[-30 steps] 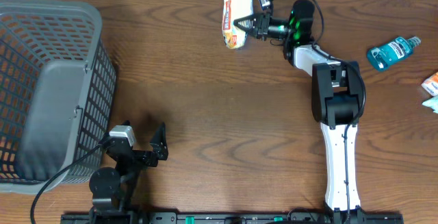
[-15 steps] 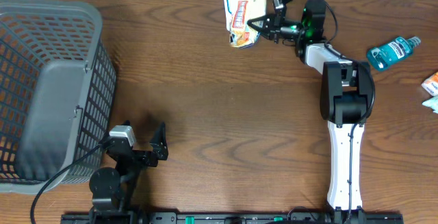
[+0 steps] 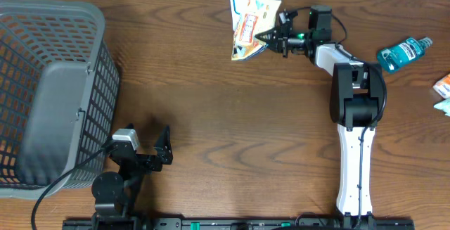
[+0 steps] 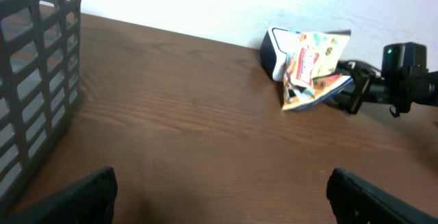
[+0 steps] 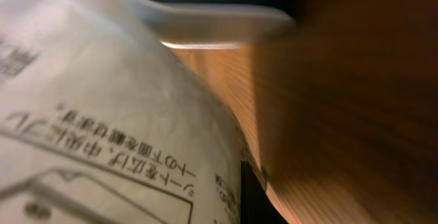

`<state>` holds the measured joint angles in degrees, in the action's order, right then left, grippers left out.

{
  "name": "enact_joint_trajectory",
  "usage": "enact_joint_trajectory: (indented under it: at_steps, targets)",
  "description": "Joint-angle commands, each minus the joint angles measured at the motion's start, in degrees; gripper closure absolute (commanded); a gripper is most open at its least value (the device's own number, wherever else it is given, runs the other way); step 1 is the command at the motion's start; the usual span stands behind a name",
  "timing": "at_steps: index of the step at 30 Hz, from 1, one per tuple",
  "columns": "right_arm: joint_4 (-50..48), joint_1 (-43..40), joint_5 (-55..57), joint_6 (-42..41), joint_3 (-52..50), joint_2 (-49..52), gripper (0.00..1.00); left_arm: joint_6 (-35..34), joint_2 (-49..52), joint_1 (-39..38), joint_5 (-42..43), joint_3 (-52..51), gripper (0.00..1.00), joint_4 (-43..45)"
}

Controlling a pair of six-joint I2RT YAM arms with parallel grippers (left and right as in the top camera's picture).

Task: Scan the item barcode
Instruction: 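Hold the snack bag's printed side in front of the scanner window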

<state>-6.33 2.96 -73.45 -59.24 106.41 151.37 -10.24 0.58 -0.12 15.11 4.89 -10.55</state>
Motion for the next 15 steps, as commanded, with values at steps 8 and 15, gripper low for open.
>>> enact_joint_trajectory:
  at_steps: [8, 15]
  targets:
    - [5.29, 0.15, 3.56, 3.13, 0.07, 0.17, 0.98, 0.57, -0.35, -0.13, 0.7, -1.18, 0.02, -0.98]
    - [1.46, 1.9, 7.8, 4.35, 0.09, 0.13, 0.99, 0.57, -0.35, -0.13, 0.7, -1.18, 0.02, -0.98]
